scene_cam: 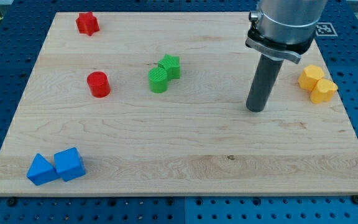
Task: Point at yellow heart
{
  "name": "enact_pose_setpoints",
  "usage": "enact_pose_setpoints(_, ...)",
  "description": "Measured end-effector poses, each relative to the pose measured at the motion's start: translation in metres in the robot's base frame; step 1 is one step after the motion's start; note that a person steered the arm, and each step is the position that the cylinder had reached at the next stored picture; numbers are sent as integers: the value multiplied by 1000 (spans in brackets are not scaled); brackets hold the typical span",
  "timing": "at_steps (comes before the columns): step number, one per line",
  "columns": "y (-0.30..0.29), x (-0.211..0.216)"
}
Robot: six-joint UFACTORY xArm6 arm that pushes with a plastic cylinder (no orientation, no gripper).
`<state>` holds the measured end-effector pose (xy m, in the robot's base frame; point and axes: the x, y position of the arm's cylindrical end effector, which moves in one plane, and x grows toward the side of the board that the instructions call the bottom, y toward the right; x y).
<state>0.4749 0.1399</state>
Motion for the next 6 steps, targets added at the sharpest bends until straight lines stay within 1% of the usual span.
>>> enact_pose_setpoints(2,83,28)
enact_pose_setpoints(4,156,28)
enact_pose_setpoints(5,189,23)
enact_pose_setpoints(6,198,-6)
